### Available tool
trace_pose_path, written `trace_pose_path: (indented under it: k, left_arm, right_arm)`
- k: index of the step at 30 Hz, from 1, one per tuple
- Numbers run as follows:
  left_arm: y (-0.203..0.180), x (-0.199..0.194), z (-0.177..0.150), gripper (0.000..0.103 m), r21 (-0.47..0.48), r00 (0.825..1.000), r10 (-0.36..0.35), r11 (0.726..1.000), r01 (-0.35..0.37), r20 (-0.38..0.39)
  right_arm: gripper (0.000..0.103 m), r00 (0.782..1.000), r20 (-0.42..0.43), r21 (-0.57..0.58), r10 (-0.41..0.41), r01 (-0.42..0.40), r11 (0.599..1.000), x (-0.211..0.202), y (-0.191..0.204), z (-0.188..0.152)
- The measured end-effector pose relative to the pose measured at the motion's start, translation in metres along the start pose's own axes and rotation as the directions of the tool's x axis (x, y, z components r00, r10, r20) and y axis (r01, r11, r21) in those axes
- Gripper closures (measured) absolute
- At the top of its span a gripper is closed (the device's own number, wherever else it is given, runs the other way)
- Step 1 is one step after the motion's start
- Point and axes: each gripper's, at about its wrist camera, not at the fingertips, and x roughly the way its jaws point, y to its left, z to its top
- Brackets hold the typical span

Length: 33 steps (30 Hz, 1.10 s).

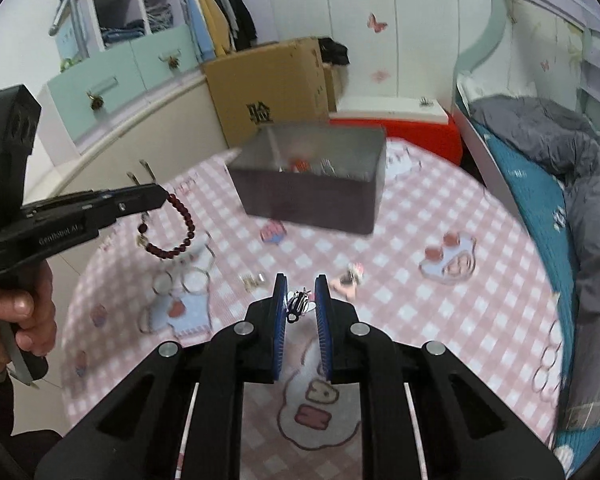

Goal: Organize jewelry
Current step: 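Drop the red bead bracelet and pink charm into the gray box with both tools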

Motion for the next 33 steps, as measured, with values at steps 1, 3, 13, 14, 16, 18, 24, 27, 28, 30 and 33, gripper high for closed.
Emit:
trace_pose_path:
  k: [1,3,13,14,16,18,24,27,28,30,33]
  left_arm:
    - [-0.001,-0.005,0.004,0.096,0.003,1.000,-0.003,1.000,0.003,0.012]
    - [-0.002,-0.013,0.013,0.096,0.013,0.999,-0.008,1.000,0.007,0.036]
    - [-0.015,-0.039,0.086,0.096,0.068,0.983,-0.053,0.997,0.042,0.175]
    - [-0.016,-0.039,0.093,0.096,0.066,0.982,-0.055,0.997,0.043,0.183]
    - [-0.016,-0.035,0.103,0.096,0.057,0.980,-0.069,0.997,0.060,0.186]
    - [-0.018,-0.029,0.111,0.096,0.055,0.980,-0.075,0.996,0.066,0.183]
    - [-0.025,0.001,0.127,0.096,0.055,0.986,-0.105,0.994,0.098,0.132]
    - [-0.028,0.025,0.128,0.095,0.060,0.987,-0.131,0.990,0.126,0.094]
    - [-0.027,0.033,0.128,0.095,0.052,0.990,-0.114,0.993,0.110,0.079]
    - [-0.025,0.048,0.128,0.087,0.043,0.997,-0.058,0.997,0.056,0.049]
    - [-0.016,0.045,0.125,0.014,0.003,0.991,0.093,0.996,-0.093,0.093]
  right_arm:
    - [0.091,1.000,0.009,-0.005,0.006,-0.006,1.000,-0.003,0.001,0.004]
    - [0.091,0.999,0.042,-0.027,0.021,-0.020,0.999,-0.012,0.003,0.020]
    - [0.090,0.978,0.197,-0.107,0.070,-0.050,0.993,-0.041,-0.002,0.112]
    - [0.090,0.977,0.200,-0.105,0.072,-0.052,0.993,-0.038,-0.006,0.122]
    - [0.090,0.976,0.201,-0.097,0.082,-0.063,0.993,-0.033,-0.011,0.135]
    - [0.090,0.976,0.197,-0.090,0.091,-0.074,0.993,-0.029,-0.015,0.143]
    - [0.090,0.984,0.144,-0.042,0.109,-0.104,0.994,-0.003,-0.028,0.153]
    - [0.076,0.991,0.061,0.017,0.121,-0.122,0.992,0.028,-0.041,0.151]
    - [0.050,0.993,0.033,0.044,0.112,-0.113,0.993,0.039,-0.047,0.149]
    - [0.020,0.996,0.044,0.096,0.083,-0.087,0.992,0.045,-0.059,0.141]
    - [0.008,0.994,0.082,0.196,0.070,-0.085,0.977,0.038,-0.077,0.131]
